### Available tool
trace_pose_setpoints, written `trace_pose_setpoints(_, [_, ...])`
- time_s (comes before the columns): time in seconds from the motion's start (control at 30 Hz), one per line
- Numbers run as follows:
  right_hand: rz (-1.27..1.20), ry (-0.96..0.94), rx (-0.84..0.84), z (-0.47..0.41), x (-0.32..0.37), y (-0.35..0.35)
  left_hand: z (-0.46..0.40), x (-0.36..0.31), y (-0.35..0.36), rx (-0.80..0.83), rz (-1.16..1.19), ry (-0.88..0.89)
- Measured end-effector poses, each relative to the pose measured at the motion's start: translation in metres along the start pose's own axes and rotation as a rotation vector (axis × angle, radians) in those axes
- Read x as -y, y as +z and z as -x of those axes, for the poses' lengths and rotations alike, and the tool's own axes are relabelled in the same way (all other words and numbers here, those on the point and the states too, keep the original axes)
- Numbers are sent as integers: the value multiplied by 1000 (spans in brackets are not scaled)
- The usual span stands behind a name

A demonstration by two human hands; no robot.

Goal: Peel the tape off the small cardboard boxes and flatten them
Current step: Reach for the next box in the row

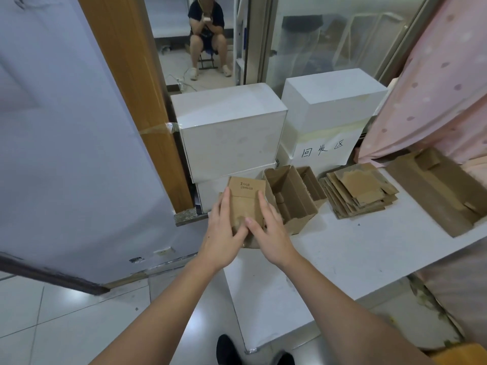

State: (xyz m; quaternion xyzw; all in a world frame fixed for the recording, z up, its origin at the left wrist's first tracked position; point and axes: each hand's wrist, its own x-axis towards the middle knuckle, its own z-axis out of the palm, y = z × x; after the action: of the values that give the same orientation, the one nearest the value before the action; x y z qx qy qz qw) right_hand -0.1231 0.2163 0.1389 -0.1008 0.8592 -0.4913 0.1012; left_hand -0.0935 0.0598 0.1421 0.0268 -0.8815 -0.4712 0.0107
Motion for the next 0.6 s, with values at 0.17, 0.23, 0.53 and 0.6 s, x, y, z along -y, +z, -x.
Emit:
trace_pose_setpoints(0.17, [-99,-99,-8,15,17,-25,6,-38,2,-27,218,-11])
trace_pose_setpoints(0.23, [-126,-127,-45,23,21,-37,9,-51,8,-43,245,21])
trace_pose_setpoints(0.53, [-267,-126,-206,112,-8,-132,58,-147,89,15,388,131])
trace_pose_setpoints(0.6, [-264,-114,-242,139,-27,-161,74,-170,122,45,395,157])
